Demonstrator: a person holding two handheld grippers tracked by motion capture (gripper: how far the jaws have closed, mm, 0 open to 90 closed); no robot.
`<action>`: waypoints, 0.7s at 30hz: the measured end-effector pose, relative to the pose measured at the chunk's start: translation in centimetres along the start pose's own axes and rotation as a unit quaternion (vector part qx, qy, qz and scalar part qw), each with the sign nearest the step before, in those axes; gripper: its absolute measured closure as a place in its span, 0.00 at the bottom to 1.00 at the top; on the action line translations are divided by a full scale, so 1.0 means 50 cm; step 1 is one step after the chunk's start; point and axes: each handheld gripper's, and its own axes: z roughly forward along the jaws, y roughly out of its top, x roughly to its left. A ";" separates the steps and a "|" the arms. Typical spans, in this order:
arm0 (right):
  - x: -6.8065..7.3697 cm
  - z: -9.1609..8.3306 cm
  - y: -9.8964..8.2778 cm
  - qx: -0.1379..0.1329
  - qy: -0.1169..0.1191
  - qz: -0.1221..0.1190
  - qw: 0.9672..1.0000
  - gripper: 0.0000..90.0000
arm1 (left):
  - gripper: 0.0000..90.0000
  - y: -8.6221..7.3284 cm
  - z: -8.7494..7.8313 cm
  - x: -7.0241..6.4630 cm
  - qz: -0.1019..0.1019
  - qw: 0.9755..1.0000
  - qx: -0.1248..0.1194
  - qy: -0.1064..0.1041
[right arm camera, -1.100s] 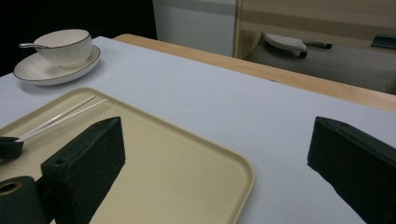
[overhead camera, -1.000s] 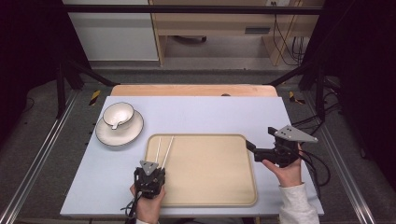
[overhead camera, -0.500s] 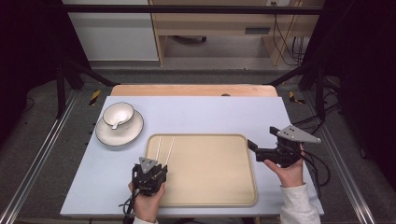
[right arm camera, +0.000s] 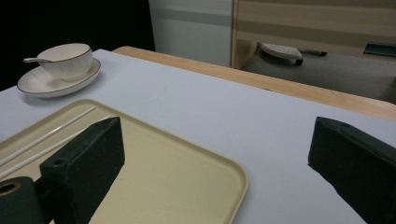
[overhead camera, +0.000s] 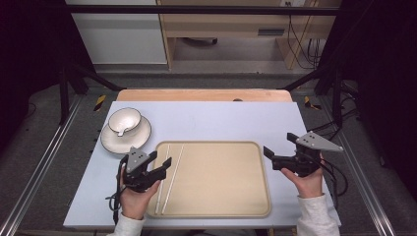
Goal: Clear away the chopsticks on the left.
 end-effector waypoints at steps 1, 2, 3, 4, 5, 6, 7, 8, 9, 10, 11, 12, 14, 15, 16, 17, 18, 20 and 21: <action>-0.001 -0.002 0.000 0.000 0.000 -0.001 1.000 0.05 | 0.43 0.001 -0.005 0.008 -0.001 1.000 -0.001 -0.005; -0.001 -0.003 0.001 -0.003 0.000 0.001 1.000 0.05 | 0.40 0.001 -0.008 0.015 -0.002 1.000 -0.003 -0.010; -0.002 -0.004 0.001 -0.004 0.000 0.001 1.000 0.04 | 0.38 0.001 -0.013 0.024 -0.001 1.000 -0.002 -0.014; -0.003 -0.006 0.002 -0.005 0.000 0.002 1.000 0.04 | 0.35 0.001 -0.020 0.036 -0.005 1.000 -0.006 -0.012; -0.004 -0.007 0.002 -0.006 -0.002 0.003 1.000 0.04 | 0.33 -0.001 -0.025 0.046 -0.015 1.000 -0.012 -0.015; -0.004 -0.007 0.002 -0.006 -0.002 0.002 1.000 0.04 | 0.31 -0.001 -0.029 0.056 -0.025 0.999 -0.016 -0.023; -0.005 -0.008 0.003 -0.006 -0.002 0.005 1.000 0.04 | 0.29 -0.001 -0.033 0.065 -0.029 0.999 -0.019 -0.026; -0.006 -0.009 0.003 -0.006 -0.003 0.003 1.000 0.04 | 0.28 0.000 -0.035 0.072 -0.030 0.999 -0.021 -0.024; -0.007 -0.010 0.002 -0.007 -0.004 0.002 1.000 0.04 | 0.26 0.001 -0.038 0.079 -0.030 0.999 -0.020 -0.022; -0.008 -0.011 0.002 -0.007 -0.005 0.004 1.000 0.04 | 0.24 0.000 -0.041 0.086 -0.026 0.999 -0.019 -0.021; -0.010 -0.013 0.002 -0.007 -0.005 0.004 1.000 0.04 | 0.23 -0.001 -0.043 0.090 -0.022 0.999 -0.019 -0.018; -0.011 -0.013 0.001 -0.007 -0.006 0.005 1.000 0.04 | 0.23 -0.003 -0.045 0.095 -0.017 1.000 -0.017 -0.015; -0.014 -0.014 0.000 -0.008 -0.009 0.006 1.000 0.04 | 0.20 -0.010 -0.050 0.105 -0.015 1.000 -0.015 -0.015; -0.015 -0.014 -0.001 -0.006 -0.010 0.006 1.000 0.04 | 0.20 -0.014 -0.052 0.112 -0.015 1.000 -0.015 -0.015; -0.016 -0.014 -0.002 -0.005 -0.012 0.006 1.000 0.04 | 0.20 -0.016 -0.053 0.116 -0.014 1.000 -0.014 -0.013; -0.017 -0.013 -0.003 -0.004 -0.013 0.008 1.000 0.04 | 0.19 -0.018 -0.055 0.120 -0.014 1.000 -0.013 -0.009; -0.017 -0.013 -0.003 -0.003 -0.013 0.010 1.000 0.04 | 0.19 -0.021 -0.058 0.124 -0.015 1.000 -0.015 -0.007; -0.017 -0.012 -0.004 0.000 -0.013 0.006 1.000 0.04 | 0.19 -0.026 -0.064 0.131 -0.013 1.000 -0.016 -0.001; -0.016 -0.011 -0.004 -0.001 -0.012 0.005 1.000 0.04 | 0.19 -0.028 -0.067 0.136 -0.011 1.000 -0.016 0.002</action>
